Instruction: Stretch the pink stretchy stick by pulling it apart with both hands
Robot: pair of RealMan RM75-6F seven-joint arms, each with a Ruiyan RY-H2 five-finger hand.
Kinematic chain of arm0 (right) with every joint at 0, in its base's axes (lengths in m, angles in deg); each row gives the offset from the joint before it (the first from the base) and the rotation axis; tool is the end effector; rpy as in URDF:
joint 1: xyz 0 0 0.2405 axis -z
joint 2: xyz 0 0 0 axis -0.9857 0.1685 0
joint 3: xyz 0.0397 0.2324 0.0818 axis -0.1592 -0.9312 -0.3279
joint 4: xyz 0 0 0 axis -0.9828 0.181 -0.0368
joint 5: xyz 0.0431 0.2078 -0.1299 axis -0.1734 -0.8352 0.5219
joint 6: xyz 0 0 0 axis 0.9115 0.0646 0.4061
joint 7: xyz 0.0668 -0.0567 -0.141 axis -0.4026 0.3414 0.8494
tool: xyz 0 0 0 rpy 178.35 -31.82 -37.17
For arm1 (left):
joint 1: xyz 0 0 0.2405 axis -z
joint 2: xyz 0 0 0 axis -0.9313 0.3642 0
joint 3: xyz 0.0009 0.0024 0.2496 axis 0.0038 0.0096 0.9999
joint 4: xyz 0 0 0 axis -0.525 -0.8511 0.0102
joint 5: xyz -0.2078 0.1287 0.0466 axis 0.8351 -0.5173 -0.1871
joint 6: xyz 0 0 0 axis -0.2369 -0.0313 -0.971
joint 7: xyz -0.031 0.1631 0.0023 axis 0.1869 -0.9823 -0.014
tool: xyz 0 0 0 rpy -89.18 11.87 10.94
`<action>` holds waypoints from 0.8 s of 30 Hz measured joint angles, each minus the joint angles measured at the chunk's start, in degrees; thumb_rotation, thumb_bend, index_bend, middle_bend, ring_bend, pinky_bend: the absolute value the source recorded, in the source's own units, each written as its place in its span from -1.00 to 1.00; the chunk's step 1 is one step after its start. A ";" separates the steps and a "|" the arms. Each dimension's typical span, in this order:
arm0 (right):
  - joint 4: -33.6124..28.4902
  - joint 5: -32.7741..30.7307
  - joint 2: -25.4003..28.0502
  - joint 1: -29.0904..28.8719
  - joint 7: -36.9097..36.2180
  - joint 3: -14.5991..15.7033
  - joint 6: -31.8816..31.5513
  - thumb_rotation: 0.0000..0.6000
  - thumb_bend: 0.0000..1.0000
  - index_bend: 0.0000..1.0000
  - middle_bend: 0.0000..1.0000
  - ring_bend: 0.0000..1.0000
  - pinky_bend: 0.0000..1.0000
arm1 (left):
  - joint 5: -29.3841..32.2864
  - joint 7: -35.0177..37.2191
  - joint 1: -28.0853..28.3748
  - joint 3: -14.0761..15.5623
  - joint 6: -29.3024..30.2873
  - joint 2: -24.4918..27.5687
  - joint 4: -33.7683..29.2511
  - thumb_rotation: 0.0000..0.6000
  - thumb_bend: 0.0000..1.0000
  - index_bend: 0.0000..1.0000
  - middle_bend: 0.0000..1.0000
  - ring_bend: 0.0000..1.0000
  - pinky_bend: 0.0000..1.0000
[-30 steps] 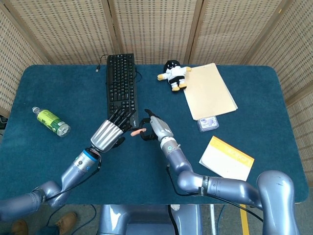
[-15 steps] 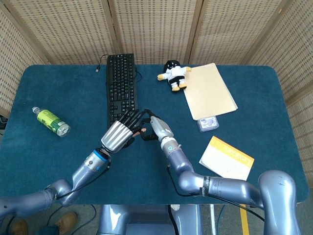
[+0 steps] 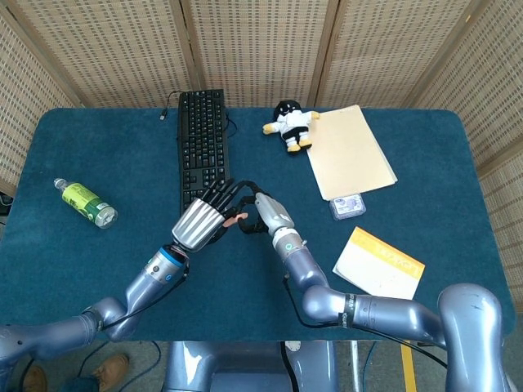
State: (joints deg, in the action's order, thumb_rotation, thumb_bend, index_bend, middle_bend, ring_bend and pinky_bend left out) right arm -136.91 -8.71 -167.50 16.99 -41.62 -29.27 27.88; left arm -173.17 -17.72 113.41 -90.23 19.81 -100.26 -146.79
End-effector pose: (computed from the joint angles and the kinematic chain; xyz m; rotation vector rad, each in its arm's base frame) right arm 0.0116 -0.4038 -0.0971 1.4765 -1.8614 1.1344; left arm -0.0808 0.3678 -0.0731 -1.9180 -0.3733 -1.2334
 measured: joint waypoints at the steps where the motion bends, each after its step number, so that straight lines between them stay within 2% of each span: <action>1: -0.04 0.02 0.06 0.00 -0.05 0.03 0.02 1.00 0.32 0.38 -0.89 -1.00 -1.00 | 0.06 0.01 0.09 -0.03 0.06 -0.15 0.12 1.00 -0.32 -0.02 -1.00 -1.00 -1.00; 12: 0.00 0.18 0.56 0.19 -0.96 0.43 0.74 1.00 0.32 0.39 -0.88 -1.00 -1.00 | 0.81 -0.58 0.96 -0.13 0.62 -1.36 1.20 1.00 -0.31 0.04 -1.00 -1.00 -1.00; 18: 0.05 0.43 0.86 0.34 -1.55 0.69 1.14 1.00 0.33 0.39 -0.88 -1.00 -1.00 | 1.34 -0.58 1.26 -0.29 0.93 -1.80 1.32 1.00 -0.14 0.14 -1.00 -1.00 -1.00; 24: -0.10 0.62 1.23 0.53 -2.11 0.91 1.47 1.00 0.33 0.39 -0.87 -1.00 -1.00 | 1.85 -0.89 1.53 -0.21 0.74 -1.92 1.13 1.00 -0.10 0.24 -1.00 -1.00 -1.00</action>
State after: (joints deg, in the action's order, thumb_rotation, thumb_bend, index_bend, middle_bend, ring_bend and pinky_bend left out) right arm -137.01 -8.09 -166.28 17.52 -43.73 -28.36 29.34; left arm -171.32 -18.61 114.94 -90.45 20.55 -102.18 -145.66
